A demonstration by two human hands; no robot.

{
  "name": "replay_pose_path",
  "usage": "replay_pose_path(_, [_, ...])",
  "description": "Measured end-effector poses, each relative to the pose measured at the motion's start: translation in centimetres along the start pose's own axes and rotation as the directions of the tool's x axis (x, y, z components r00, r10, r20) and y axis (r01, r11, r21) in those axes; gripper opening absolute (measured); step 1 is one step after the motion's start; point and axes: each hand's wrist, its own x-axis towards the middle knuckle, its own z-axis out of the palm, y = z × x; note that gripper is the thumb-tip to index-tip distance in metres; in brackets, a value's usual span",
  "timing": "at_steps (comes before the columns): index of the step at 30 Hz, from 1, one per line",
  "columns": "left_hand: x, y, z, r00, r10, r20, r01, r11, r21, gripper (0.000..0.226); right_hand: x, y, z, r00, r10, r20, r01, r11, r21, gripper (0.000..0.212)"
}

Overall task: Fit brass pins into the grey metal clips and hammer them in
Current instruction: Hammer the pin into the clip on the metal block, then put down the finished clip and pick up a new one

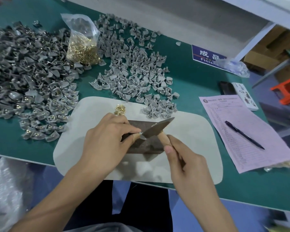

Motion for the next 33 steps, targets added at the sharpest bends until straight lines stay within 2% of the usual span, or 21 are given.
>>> replay_pose_path(2, [0.0,0.0,0.0,1.0,0.0,0.002,0.0,1.0,-0.008,0.009,0.0,-0.1,-0.5,0.998,-0.015,-0.067,0.014,1.0,-0.013,0.032])
replay_pose_path(4, [0.1,0.0,0.0,1.0,-0.004,-0.003,0.004,1.0,-0.024,0.008,-0.2,-0.4,-0.6,0.982,-0.021,-0.189,0.04,0.995,0.096,0.031])
replay_pose_path(5, [0.1,-0.1,0.0,1.0,-0.004,-0.004,0.004,1.0,-0.026,0.008,-0.3,-0.5,-0.5,0.978,-0.036,-0.208,0.06,0.992,0.109,0.031])
replay_pose_path(8, [0.1,0.0,0.1,1.0,-0.005,-0.007,0.005,1.0,-0.018,0.01,-0.1,-0.3,0.1,1.0,-0.008,-0.023,0.009,1.0,0.021,0.036])
replay_pose_path(9, [0.1,0.0,0.1,1.0,-0.002,-0.007,0.002,1.0,-0.017,0.01,-0.1,0.0,0.1,1.0,0.002,-0.009,-0.002,1.0,-0.01,0.037])
replay_pose_path(13, [0.1,0.0,0.1,1.0,-0.004,-0.01,0.004,1.0,-0.025,0.01,0.0,0.0,0.1,0.981,-0.016,-0.193,0.034,0.995,0.089,0.033])
replay_pose_path(17, [0.1,0.0,0.1,1.0,-0.012,-0.009,0.012,1.0,-0.018,0.01,-0.2,-0.3,0.6,1.0,0.008,-0.017,-0.008,0.999,0.05,0.034])
replay_pose_path(19, [0.0,-0.1,0.0,1.0,-0.012,-0.008,0.012,0.999,-0.035,0.009,0.0,0.3,0.1,0.993,0.063,-0.095,-0.059,0.997,0.049,0.035])
replay_pose_path(21, [0.0,-0.2,0.1,1.0,-0.016,-0.006,0.016,0.999,-0.034,0.009,0.3,1.2,-0.3,0.968,0.146,-0.204,-0.155,0.988,-0.027,0.039])
replay_pose_path(23, [0.0,-0.2,0.1,1.0,-0.014,-0.004,0.014,1.0,-0.026,0.009,0.8,2.3,-0.5,0.947,0.197,-0.255,-0.258,0.937,-0.235,0.041])
replay_pose_path(24, [0.0,-0.2,0.1,1.0,-0.01,-0.003,0.01,1.0,-0.026,0.009,0.9,2.8,-0.4,0.938,0.228,-0.261,-0.307,0.895,-0.322,0.042])
replay_pose_path(27, [0.0,-0.2,0.1,1.0,-0.004,0.001,0.004,0.999,-0.035,0.008,0.8,3.2,0.1,0.916,0.329,-0.23,-0.399,0.806,-0.437,0.044])
replay_pose_path(29, [-0.2,-0.2,0.3,1.0,-0.005,-0.014,0.005,0.999,-0.039,0.007,0.8,3.2,0.6,0.916,0.313,-0.249,-0.397,0.784,-0.477,0.043])
replay_pose_path(31, [-0.8,-0.1,0.7,0.998,-0.01,-0.063,0.007,0.999,-0.039,0.008,0.8,3.2,1.2,0.929,0.199,-0.312,-0.322,0.851,-0.415,0.038])
replay_pose_path(33, [-1.7,-0.2,1.1,0.992,-0.017,-0.125,0.01,0.999,-0.052,0.008,1.2,2.6,1.6,0.917,0.124,-0.38,-0.197,0.968,-0.159,0.031])
